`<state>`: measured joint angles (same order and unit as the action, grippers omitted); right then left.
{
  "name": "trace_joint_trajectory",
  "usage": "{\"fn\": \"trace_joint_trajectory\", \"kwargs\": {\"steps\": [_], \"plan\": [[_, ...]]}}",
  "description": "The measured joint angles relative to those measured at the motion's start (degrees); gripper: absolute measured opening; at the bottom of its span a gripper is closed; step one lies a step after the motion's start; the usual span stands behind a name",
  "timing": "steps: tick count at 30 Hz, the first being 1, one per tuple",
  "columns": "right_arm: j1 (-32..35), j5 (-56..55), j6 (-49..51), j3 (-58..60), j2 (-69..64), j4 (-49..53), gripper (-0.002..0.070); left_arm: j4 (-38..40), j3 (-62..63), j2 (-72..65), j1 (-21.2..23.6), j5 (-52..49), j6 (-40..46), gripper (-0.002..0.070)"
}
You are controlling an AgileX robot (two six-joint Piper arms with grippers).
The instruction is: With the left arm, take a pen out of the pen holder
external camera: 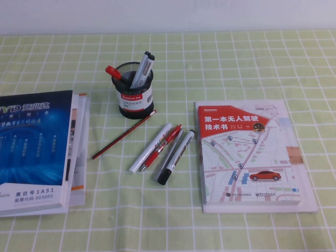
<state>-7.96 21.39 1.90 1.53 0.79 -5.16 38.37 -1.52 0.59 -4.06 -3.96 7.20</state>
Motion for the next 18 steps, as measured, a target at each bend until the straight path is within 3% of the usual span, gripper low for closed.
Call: {"fn": "trace_joint_trajectory", "kwargs": {"steps": [7,15,18], "plan": [[0.00,0.00,0.00,0.00,0.00,0.00,-0.0015,-4.20,10.42,-5.23,0.00,-8.88,0.54,-0.0004],[0.00,0.00,0.00,0.00,0.00,0.00,-0.0014,-5.45,25.86,-26.65,0.00,-17.13,11.26,-0.0004],[0.00,0.00,0.00,0.00,0.00,0.00,-0.0014,-2.61,29.51,-33.66,0.00,-17.23,16.25,-0.0004]]}}
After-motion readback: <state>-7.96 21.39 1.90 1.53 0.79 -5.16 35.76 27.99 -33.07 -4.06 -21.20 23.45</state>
